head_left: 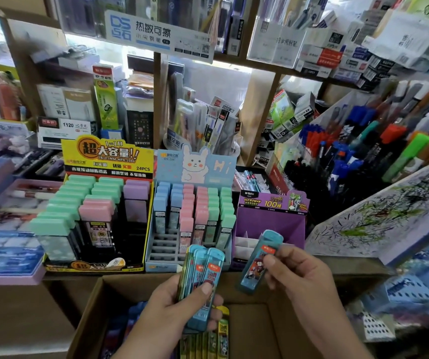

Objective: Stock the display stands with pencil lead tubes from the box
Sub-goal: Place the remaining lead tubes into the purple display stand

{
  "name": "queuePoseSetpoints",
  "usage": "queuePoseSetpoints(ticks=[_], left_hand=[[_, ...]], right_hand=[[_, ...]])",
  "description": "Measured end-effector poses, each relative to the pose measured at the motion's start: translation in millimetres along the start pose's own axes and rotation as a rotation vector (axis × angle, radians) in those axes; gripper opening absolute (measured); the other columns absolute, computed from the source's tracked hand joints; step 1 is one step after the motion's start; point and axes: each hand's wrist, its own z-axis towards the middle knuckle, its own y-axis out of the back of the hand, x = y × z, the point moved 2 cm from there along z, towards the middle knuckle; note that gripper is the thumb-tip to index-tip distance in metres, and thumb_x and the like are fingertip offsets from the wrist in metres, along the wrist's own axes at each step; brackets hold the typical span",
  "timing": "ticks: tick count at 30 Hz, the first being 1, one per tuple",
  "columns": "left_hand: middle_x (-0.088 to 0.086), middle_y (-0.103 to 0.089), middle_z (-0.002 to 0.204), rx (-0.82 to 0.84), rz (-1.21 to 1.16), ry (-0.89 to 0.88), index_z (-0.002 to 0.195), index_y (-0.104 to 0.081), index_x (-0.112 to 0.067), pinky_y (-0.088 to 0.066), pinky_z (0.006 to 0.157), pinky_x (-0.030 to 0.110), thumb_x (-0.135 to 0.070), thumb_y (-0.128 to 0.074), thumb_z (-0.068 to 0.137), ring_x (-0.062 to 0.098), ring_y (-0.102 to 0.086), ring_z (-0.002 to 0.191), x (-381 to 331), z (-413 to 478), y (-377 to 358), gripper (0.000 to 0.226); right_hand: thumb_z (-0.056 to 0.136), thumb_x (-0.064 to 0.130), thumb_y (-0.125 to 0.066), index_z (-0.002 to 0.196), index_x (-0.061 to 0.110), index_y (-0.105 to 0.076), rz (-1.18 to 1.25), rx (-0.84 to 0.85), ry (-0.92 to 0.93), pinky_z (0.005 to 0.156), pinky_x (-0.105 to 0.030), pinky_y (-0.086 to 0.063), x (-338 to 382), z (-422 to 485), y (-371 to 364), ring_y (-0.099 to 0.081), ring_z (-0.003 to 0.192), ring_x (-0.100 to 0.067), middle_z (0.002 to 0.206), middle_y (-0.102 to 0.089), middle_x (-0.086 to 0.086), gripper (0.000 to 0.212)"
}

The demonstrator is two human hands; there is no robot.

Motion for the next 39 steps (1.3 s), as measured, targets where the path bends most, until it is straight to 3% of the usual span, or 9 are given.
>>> queuePoseSetpoints(ticks=[4, 7, 10, 15, 21, 27, 30, 34, 39], left_hand=[[0.033, -0.073, 0.092, -0.005, -0.011, -0.015, 0.111, -0.071, -0.004, -0.059, 0.057, 0.035, -0.026, -0.079, 0.069, 0.033, -0.071, 0.069, 1.1, 1.4, 0.5, 0.048], [0.032, -0.073, 0.093, -0.007, -0.009, -0.018, 0.113, -0.069, -0.004, -0.059, 0.057, 0.034, -0.029, -0.079, 0.069, 0.033, -0.07, 0.07, 1.9, 3.0, 2.8, 0.052], [0.031, -0.073, 0.093, -0.004, -0.017, -0.016, 0.117, -0.067, -0.003, -0.059, 0.058, 0.033, -0.027, -0.074, 0.078, 0.031, -0.071, 0.071, 2.5, 4.5, 4.7, 0.046], [0.029, -0.074, 0.092, -0.011, -0.022, -0.021, 0.119, -0.065, -0.005, -0.057, 0.058, 0.032, -0.028, -0.069, 0.083, 0.029, -0.07, 0.072, 2.8, 5.5, 5.9, 0.043], [0.027, -0.074, 0.091, -0.023, -0.035, -0.024, 0.117, -0.066, -0.009, -0.056, 0.057, 0.032, -0.032, -0.07, 0.079, 0.029, -0.069, 0.072, 1.6, 6.0, 6.2, 0.045], [0.025, -0.074, 0.087, -0.021, -0.029, -0.015, 0.117, -0.067, -0.01, -0.055, 0.055, 0.03, -0.033, -0.07, 0.077, 0.027, -0.069, 0.069, 1.1, 5.7, 4.6, 0.046], [0.025, -0.075, 0.089, -0.031, -0.023, 0.003, 0.118, -0.067, -0.01, -0.055, 0.056, 0.031, -0.035, -0.071, 0.075, 0.028, -0.07, 0.069, 1.2, 5.8, 5.5, 0.05], [0.027, -0.075, 0.092, -0.036, -0.009, 0.007, 0.118, -0.068, -0.011, -0.054, 0.058, 0.032, -0.036, -0.072, 0.075, 0.029, -0.07, 0.072, 0.5, 4.3, 6.2, 0.05], [0.027, -0.075, 0.09, -0.019, -0.01, 0.002, 0.117, -0.068, -0.012, -0.054, 0.058, 0.034, -0.033, -0.07, 0.078, 0.029, -0.07, 0.07, -2.7, 1.5, 4.2, 0.045]], right_hand=[[0.073, 0.029, -0.078, 0.087, 0.021, -0.078, -0.112, -0.035, 0.044, 0.062, -0.025, -0.057, 13.3, 4.7, 9.1, -0.066, 0.066, -0.019, 0.078, -0.073, -0.015, 0.016], [0.082, 0.021, -0.076, 0.088, 0.023, -0.078, -0.153, -0.069, 0.118, 0.062, -0.024, -0.06, 22.1, 14.3, 9.7, -0.071, 0.067, -0.021, 0.078, -0.075, -0.014, 0.007], [0.091, 0.008, -0.073, 0.088, 0.021, -0.078, -0.21, -0.125, 0.209, 0.065, -0.025, -0.061, 26.9, 29.2, 9.3, -0.075, 0.072, -0.022, 0.08, -0.077, -0.011, 0.015], [0.093, 0.006, -0.071, 0.095, 0.024, -0.077, -0.384, -0.111, 0.33, 0.07, -0.023, -0.061, 27.4, 54.0, -0.1, -0.075, 0.074, -0.015, 0.08, -0.078, 0.0, 0.019], [0.093, 0.011, -0.074, 0.086, 0.029, -0.076, -0.515, -0.074, 0.33, 0.067, -0.017, -0.056, 8.9, 72.6, -8.5, -0.072, 0.072, -0.006, 0.078, -0.076, 0.008, 0.019], [0.092, 0.023, -0.076, 0.081, 0.043, -0.071, -0.706, -0.105, 0.28, 0.064, -0.016, -0.048, -11.1, 78.8, -13.9, -0.068, 0.078, 0.007, 0.081, -0.072, 0.03, 0.023], [0.093, 0.027, -0.073, 0.079, 0.033, -0.075, -0.795, -0.152, 0.32, 0.051, -0.018, -0.046, -14.0, 80.9, -16.0, -0.066, 0.068, 0.002, 0.07, -0.07, 0.024, 0.015], [0.097, 0.034, -0.068, 0.055, 0.025, -0.057, -0.92, -0.153, 0.332, 0.045, -0.02, -0.036, -17.9, 82.2, -17.4, -0.049, 0.045, -0.006, 0.05, -0.056, 0.015, 0.045], [0.097, 0.037, -0.067, 0.052, 0.021, -0.054, -0.904, -0.13, 0.32, 0.044, -0.021, -0.034, -18.4, 83.2, -17.1, -0.044, 0.04, -0.008, 0.046, -0.051, 0.008, 0.049]])
